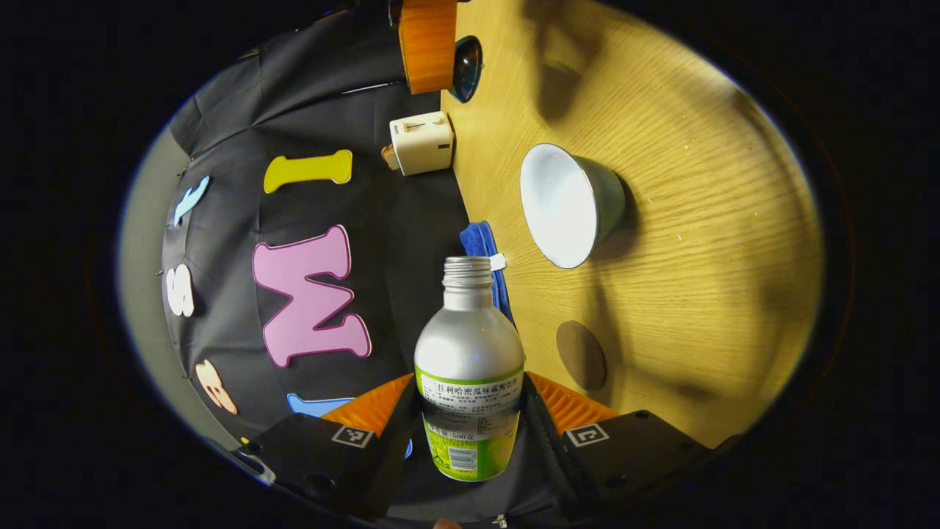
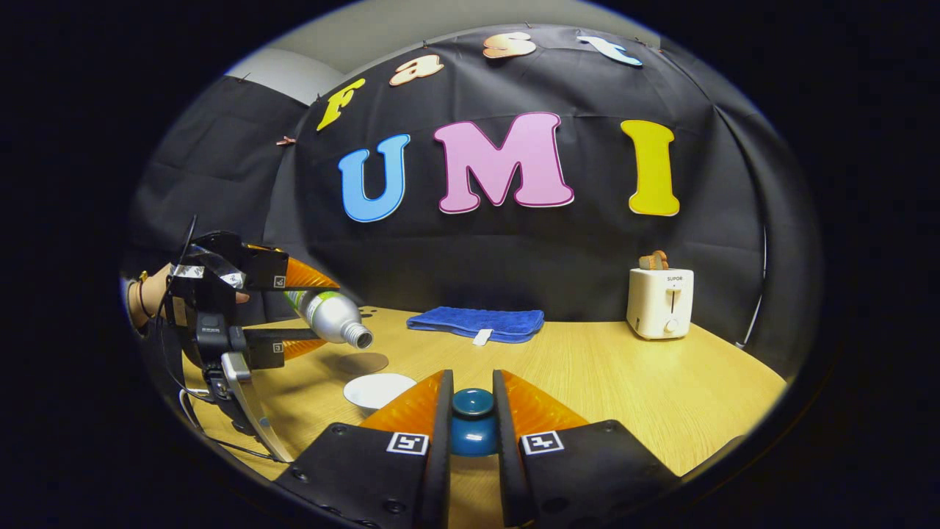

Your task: Open the teacup lid with one hand, grasp the water bottle and pour water into the teacup with the other hand; after pouring, place the water bottle on the coaster and then close the teacup lid.

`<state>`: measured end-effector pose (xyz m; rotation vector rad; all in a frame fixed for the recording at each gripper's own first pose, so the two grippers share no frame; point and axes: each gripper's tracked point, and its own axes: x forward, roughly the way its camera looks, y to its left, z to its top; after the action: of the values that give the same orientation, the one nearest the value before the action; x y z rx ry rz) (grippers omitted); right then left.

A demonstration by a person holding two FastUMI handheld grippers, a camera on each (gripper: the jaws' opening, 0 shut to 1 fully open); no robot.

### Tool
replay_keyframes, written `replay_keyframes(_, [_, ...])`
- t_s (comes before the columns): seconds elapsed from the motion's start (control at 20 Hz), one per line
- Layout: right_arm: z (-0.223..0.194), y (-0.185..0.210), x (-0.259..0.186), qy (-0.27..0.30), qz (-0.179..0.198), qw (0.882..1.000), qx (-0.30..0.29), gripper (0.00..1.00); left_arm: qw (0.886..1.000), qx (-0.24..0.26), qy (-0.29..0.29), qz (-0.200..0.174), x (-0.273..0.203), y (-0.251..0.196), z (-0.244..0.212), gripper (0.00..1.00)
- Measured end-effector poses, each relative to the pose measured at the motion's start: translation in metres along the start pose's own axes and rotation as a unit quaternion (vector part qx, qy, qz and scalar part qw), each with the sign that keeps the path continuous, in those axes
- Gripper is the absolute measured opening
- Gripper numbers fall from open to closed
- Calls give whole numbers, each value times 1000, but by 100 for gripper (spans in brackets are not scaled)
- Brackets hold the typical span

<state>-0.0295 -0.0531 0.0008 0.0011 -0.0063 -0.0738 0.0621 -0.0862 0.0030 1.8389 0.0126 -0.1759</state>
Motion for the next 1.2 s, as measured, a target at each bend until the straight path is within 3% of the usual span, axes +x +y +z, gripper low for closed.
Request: replay_keyframes(1.2, [0, -3, 0, 0, -3, 1000, 0, 31, 990, 141, 9, 7, 1, 13, 1, 80])
